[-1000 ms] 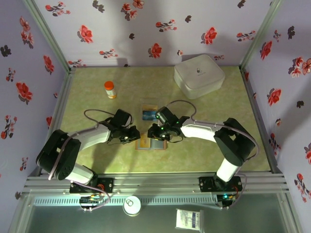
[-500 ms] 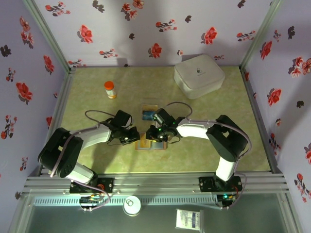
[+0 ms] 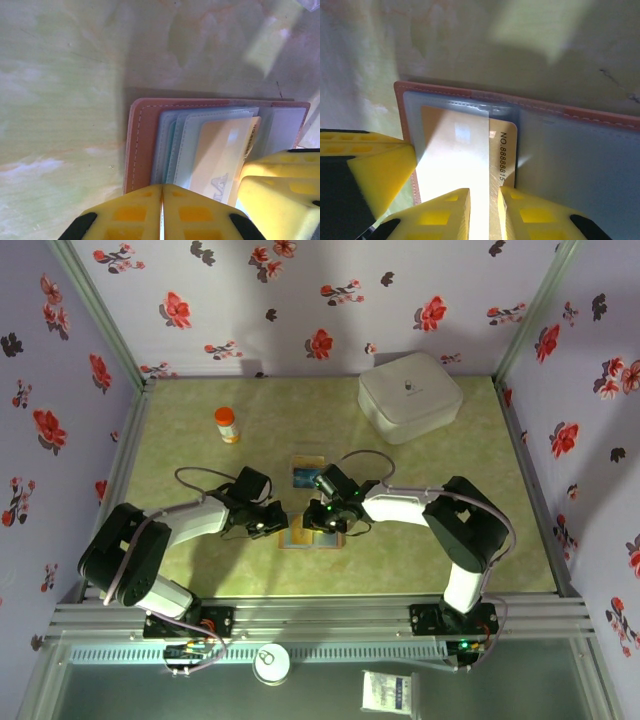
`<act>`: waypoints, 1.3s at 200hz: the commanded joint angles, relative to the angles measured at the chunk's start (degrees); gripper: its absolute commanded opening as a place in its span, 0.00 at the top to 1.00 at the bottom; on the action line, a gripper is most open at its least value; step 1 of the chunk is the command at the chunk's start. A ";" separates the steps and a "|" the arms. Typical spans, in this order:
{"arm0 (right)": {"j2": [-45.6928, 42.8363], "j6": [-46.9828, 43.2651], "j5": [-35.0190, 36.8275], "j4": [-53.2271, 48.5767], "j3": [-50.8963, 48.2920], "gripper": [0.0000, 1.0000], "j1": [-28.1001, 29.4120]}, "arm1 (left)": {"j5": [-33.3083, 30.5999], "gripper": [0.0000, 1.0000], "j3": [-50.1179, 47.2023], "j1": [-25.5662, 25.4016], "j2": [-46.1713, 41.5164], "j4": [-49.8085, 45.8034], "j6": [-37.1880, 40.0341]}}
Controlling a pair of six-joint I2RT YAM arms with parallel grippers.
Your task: Take the credit cards out of the card holder
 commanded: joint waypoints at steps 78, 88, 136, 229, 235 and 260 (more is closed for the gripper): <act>-5.51 -1.45 2.70 -1.38 -0.58 0.76 0.46 | 0.67 0.91 1.78 0.23 -4.84 -3.48 1.13; -5.88 -1.45 3.04 -1.59 -0.72 0.76 0.42 | 0.67 0.92 2.01 -0.05 -4.91 -3.47 0.98; -5.16 -1.45 3.61 -2.53 -0.94 0.75 0.38 | 0.89 0.96 3.63 -3.19 -0.59 -2.23 0.61; -2.67 -1.71 2.16 -1.90 -0.78 0.73 0.25 | -0.78 0.98 3.84 -4.30 0.76 -2.16 0.11; -2.57 -1.71 2.03 -1.83 -0.79 0.73 0.21 | -0.89 0.97 3.78 -4.32 0.28 -2.24 0.03; -2.01 -1.71 2.02 -1.81 -0.79 0.73 0.16 | -1.95 0.95 3.88 -4.31 -1.15 -2.84 -0.15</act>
